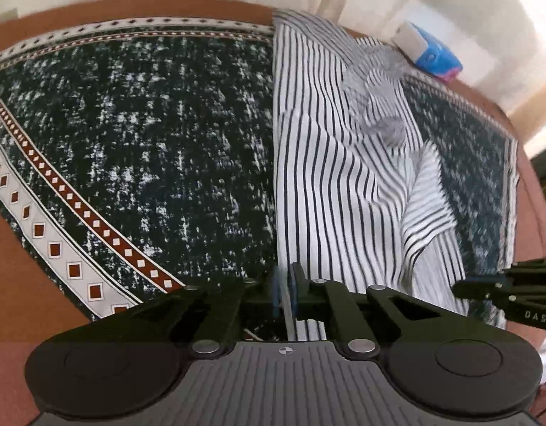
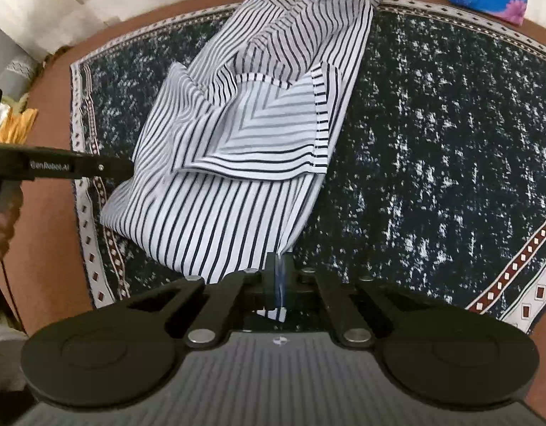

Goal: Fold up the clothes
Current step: 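Grasp the folded shirt with both grippers and lift it toward the collar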

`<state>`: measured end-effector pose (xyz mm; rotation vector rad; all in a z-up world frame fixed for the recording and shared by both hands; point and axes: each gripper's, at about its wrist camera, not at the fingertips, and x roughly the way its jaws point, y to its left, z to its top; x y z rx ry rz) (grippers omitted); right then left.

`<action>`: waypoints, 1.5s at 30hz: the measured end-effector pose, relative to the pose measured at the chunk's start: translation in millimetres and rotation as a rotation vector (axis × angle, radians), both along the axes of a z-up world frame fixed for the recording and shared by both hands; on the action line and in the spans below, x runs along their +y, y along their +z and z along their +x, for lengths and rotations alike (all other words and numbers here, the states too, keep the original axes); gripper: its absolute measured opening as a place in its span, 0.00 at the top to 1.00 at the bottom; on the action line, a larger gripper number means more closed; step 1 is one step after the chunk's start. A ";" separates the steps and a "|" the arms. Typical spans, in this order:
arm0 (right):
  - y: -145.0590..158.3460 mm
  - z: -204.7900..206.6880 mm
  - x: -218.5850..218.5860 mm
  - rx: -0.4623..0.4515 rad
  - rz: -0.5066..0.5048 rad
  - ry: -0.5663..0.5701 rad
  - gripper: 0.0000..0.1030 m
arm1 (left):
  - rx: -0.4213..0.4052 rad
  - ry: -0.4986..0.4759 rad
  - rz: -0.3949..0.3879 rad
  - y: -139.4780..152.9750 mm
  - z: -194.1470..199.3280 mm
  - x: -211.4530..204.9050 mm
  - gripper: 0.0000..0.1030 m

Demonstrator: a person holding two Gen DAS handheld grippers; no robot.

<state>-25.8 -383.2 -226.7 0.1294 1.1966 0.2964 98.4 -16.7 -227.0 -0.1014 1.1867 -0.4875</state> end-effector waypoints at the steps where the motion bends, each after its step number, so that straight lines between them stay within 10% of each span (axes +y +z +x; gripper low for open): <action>1: 3.0 1.2 -1.4 -0.004 0.001 -0.001 0.90 | -0.014 0.011 -0.008 5.9 3.8 2.1 0.76; 16: 147.1 151.7 -32.3 -0.216 -0.035 0.104 0.49 | -0.285 -0.132 -0.043 121.9 133.5 -68.8 0.36; 29: 29.5 242.1 -80.8 -0.058 0.210 -0.231 0.27 | -0.035 -0.017 -0.164 10.6 225.4 -98.1 0.17; 40: -26.9 268.1 -96.0 -0.069 0.303 -0.285 0.26 | -0.071 -0.087 -0.142 -19.2 250.5 -114.4 0.17; 45: -31.9 271.1 -92.0 -0.083 0.353 -0.272 0.39 | -0.098 -0.092 -0.097 -23.3 253.1 -123.6 0.36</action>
